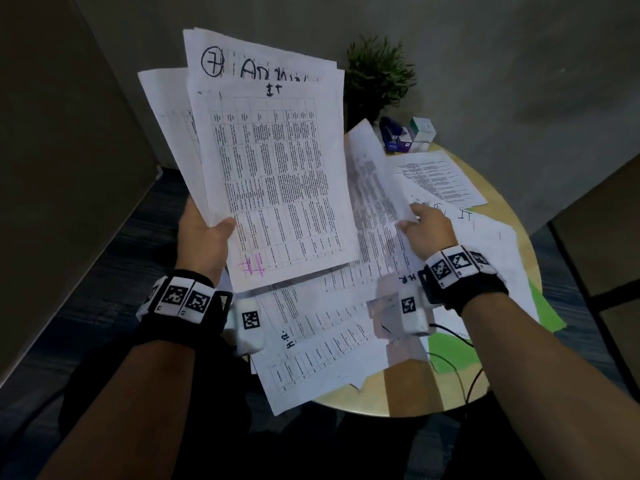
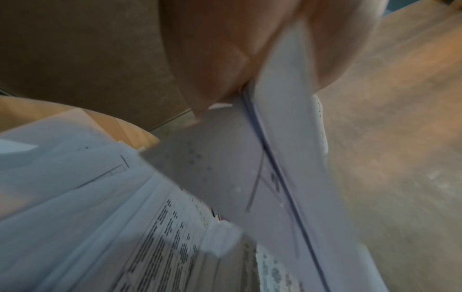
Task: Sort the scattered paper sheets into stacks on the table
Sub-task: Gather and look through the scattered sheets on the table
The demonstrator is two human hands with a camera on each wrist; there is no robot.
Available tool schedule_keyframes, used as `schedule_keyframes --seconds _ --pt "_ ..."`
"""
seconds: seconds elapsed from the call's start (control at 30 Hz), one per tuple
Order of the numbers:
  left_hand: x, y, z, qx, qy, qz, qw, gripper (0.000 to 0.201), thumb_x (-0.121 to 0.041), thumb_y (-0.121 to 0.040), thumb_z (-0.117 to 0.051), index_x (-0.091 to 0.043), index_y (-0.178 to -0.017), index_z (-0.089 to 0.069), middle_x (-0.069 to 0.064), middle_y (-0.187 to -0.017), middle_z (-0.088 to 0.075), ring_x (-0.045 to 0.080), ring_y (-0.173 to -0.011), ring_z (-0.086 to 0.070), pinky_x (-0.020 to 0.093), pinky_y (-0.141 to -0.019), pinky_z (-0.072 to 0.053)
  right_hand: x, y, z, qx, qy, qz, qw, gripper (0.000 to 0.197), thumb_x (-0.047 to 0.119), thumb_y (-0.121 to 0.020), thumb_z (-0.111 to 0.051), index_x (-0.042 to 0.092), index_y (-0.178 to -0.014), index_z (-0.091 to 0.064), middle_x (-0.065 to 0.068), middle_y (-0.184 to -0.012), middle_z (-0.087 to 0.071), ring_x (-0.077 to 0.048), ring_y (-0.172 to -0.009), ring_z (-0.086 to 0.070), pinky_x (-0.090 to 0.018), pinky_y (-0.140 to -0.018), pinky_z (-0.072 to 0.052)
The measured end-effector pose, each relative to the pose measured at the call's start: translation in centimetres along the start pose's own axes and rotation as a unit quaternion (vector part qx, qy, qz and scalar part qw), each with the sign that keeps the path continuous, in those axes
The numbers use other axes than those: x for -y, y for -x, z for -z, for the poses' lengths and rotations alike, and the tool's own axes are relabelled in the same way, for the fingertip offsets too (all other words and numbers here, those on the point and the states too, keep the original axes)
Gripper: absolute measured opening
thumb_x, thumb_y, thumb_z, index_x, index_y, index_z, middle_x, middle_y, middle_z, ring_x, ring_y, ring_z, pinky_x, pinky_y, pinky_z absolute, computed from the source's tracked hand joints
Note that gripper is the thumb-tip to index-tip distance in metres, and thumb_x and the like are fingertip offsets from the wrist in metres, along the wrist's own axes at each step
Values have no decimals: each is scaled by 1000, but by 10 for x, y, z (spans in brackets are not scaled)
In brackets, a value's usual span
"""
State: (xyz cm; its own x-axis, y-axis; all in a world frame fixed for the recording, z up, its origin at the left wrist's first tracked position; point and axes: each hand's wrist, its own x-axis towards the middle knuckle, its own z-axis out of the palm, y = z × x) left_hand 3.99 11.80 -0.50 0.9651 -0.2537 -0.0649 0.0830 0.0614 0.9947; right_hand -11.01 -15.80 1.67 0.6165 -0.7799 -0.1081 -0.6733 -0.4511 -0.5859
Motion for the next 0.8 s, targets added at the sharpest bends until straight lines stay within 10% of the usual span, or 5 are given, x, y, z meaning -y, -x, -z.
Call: schedule_keyframes --seconds 0.3,0.5,0.8 --pt "-10 15 -1 2 22 30 999 49 8 -93 -49 -16 -135 -49 3 -114 -64 18 -97 -64 39 -84 -51 -17 8 33 12 -18 -22 1000 32 17 -94 -55 8 -124 -59 -14 -119 -63 -31 -106 -58 -28 -83 -42" --pt "-16 30 -5 15 17 22 999 48 10 -92 -49 -12 -134 -50 6 -118 -64 21 -101 -64 40 -84 -53 -31 17 27 -6 37 -47 998 20 11 -94 -50 6 -103 -68 -14 -89 -64 -27 -73 -54 -25 -62 -41" --pt "-30 44 -24 115 -9 -2 993 43 12 -91 -49 -19 -118 -60 -5 -105 -72 13 -98 -69 32 -78 -56 -28 28 87 -97 -264 49 958 27 7 -95 -50 14 -120 -59 -5 -110 -65 -23 -101 -60 -34 -91 -47"
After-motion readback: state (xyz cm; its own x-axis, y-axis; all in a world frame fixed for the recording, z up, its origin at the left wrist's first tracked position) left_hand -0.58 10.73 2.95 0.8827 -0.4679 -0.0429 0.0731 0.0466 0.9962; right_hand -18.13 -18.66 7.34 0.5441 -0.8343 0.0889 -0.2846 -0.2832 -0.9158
